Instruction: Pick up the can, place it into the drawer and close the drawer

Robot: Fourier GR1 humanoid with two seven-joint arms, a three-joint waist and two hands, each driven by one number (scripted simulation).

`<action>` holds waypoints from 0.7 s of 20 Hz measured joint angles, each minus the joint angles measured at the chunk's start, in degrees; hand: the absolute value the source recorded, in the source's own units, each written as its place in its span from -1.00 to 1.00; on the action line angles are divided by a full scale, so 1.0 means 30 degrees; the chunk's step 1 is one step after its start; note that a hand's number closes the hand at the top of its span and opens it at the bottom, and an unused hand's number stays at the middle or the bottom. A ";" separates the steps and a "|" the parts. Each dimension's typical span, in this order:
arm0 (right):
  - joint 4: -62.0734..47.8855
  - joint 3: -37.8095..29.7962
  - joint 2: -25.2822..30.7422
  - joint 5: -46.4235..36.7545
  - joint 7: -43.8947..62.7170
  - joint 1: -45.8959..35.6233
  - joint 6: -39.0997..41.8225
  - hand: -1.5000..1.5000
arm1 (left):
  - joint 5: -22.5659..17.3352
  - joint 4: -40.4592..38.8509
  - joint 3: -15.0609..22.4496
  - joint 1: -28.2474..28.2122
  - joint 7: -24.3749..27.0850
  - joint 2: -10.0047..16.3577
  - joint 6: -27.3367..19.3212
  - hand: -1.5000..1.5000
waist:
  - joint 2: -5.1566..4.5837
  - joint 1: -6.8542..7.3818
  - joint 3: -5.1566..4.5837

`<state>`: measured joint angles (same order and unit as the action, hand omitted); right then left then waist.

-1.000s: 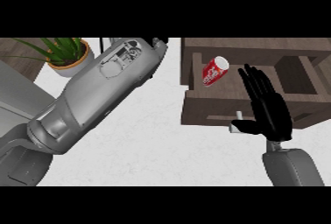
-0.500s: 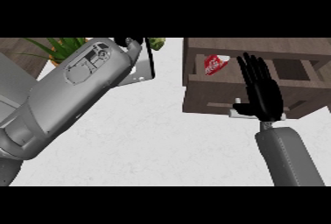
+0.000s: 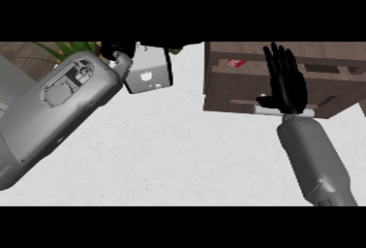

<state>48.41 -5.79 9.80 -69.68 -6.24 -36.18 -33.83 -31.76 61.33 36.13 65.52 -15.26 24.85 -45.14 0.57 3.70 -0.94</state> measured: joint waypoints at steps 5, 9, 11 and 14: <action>-0.3366 -0.0998 0.0166 -0.0123 0.0162 -0.2371 -0.1484 -1.00 | 0.0355 0.1541 0.0030 -0.1399 -0.0109 0.0641 0.0002 -1.00 | -0.0201 0.0057 0.0137; -0.5852 -0.1496 0.0113 -0.0212 0.0326 -0.4372 -0.2061 -1.00 | 0.0583 0.2547 -0.0021 -0.2533 -0.0097 0.0999 0.0004 -1.00 | -0.0381 0.0185 0.0254; -0.6750 -0.1756 0.0129 -0.0109 0.0157 -0.4838 -0.2697 -1.00 | 0.0732 0.3078 -0.0036 -0.3103 -0.0034 0.1144 -0.0033 -1.00 | -0.0376 0.0178 0.0276; -0.7797 -0.1987 0.0157 -0.0184 0.0367 -0.5542 -0.3466 -1.00 | 0.0723 0.3749 -0.0281 -0.3739 0.0010 0.1551 0.0297 -1.00 | -0.0343 0.0151 0.0282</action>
<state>25.02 -11.75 10.27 -70.23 -5.14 -52.81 -44.22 -29.59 72.57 35.29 54.30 -15.23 29.50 -44.25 -0.47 4.16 -0.09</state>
